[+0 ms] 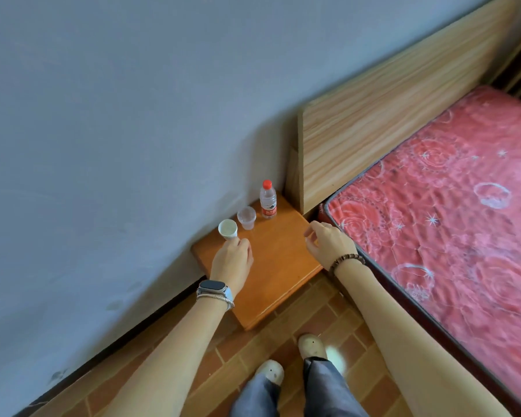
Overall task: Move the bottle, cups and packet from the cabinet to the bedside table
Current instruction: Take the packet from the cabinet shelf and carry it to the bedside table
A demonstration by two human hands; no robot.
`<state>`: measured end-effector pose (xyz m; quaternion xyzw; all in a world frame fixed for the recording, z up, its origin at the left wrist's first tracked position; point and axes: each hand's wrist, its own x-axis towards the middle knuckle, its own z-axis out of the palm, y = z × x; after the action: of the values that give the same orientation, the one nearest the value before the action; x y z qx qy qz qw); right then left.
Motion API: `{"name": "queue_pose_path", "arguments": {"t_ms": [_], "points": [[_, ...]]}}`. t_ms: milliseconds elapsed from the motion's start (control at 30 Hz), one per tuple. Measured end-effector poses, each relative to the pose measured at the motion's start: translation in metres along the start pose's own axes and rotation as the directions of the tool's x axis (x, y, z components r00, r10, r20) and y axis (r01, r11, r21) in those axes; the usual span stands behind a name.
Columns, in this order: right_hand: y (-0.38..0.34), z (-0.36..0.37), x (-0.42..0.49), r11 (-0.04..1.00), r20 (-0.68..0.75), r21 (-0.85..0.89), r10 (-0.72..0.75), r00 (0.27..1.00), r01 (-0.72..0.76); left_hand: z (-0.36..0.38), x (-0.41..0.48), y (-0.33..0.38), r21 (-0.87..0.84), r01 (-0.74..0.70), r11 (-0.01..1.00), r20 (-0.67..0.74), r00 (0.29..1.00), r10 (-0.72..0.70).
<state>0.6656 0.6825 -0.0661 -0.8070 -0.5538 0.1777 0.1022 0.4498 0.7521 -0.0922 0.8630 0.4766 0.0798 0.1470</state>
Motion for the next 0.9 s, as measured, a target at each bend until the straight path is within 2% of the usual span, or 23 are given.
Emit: {"name": "queue_pose_path", "arguments": {"t_ms": [167,267,433,533,667,800,900], "points": [[-0.007,-0.003,-0.040,0.984,-0.083,0.045,0.173,0.981,-0.170,-0.011,0.010,-0.003,0.005,-0.172,0.985,0.040,0.984,0.171],[0.002,-0.010,-0.074,0.960,-0.134,0.075,0.279,0.951,-0.271,-0.009,0.015,0.014,-0.004,-0.307,0.952,0.063,0.950,0.307],[0.035,-0.024,-0.149,0.861,-0.220,0.164,0.507,0.833,-0.481,0.008,0.016,0.073,-0.034,-0.527,0.849,0.091,0.844,0.528],[0.055,-0.029,-0.206,0.767,-0.254,0.211,0.642,0.723,-0.607,0.017,0.005,0.127,-0.057,-0.667,0.743,0.128,0.733,0.668],[0.072,-0.030,-0.301,0.606,-0.290,0.271,0.792,0.537,-0.748,0.034,-0.035,0.203,-0.134,-0.812,0.568,0.186,0.543,0.819],[0.071,-0.017,-0.411,0.421,-0.318,0.326,0.892,0.322,-0.846,0.049,-0.107,0.264,-0.208,-0.903,0.376,0.213,0.334,0.918],[0.052,0.004,-0.480,0.304,-0.309,0.356,0.931,0.196,-0.884,0.057,-0.164,0.294,-0.261,-0.927,0.268,0.231,0.210,0.950]]}}
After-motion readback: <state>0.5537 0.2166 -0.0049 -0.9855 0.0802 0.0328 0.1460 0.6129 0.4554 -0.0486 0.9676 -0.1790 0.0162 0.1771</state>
